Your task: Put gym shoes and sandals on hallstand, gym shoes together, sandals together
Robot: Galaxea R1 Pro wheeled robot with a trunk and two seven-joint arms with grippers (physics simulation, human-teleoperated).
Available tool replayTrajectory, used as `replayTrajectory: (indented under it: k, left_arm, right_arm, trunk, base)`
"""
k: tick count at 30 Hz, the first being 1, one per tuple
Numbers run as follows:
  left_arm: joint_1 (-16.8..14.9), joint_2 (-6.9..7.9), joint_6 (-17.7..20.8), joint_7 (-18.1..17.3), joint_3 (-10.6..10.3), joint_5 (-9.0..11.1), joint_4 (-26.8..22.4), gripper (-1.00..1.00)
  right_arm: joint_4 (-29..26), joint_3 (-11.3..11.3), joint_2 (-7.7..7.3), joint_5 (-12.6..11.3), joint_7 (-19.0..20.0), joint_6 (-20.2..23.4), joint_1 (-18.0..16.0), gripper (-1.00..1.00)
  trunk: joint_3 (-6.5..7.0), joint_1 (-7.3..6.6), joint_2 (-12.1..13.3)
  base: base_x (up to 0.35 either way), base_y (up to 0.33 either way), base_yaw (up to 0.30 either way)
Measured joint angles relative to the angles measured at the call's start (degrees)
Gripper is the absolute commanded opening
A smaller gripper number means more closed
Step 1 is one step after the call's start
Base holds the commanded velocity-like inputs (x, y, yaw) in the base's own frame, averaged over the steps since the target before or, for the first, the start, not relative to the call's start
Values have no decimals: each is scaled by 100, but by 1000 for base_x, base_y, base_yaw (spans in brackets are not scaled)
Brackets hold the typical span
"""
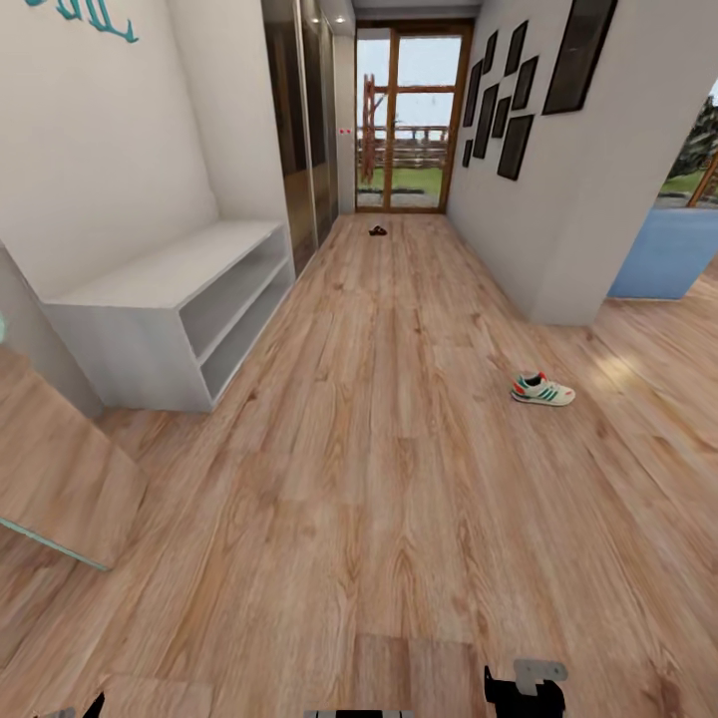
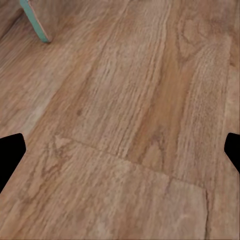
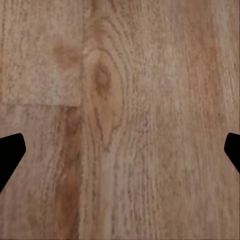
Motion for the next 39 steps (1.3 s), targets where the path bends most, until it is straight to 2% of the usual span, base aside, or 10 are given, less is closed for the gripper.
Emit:
replayTrajectory:
  k: [16,17,26,39]
  left_arm:
    - [-1,-72,-2,-12,-81,-45,50,100]
    - [1,-110,-3,-13,-175,-46,60,100]
    - [-1,-187,-1,-6,-451,-43,58,100]
    - [1,-181,2,-3,-430,-20,64,100]
  right_arm:
    - [0,0,0,0,0,0,0,100]
    - [0,0,0,0,0,0,0,100]
    - [0,0,0,0,0,0,0,100]
    - [0,0,-65,-9,-12,0,0,100]
  trunk:
    - [0,0,0]
    - [0,0,0]
    - [0,0,0]
    - [0,0,0]
  base:
    - [337,0,0]
    - [337,0,0]
    - [337,0,0]
    - [337,0,0]
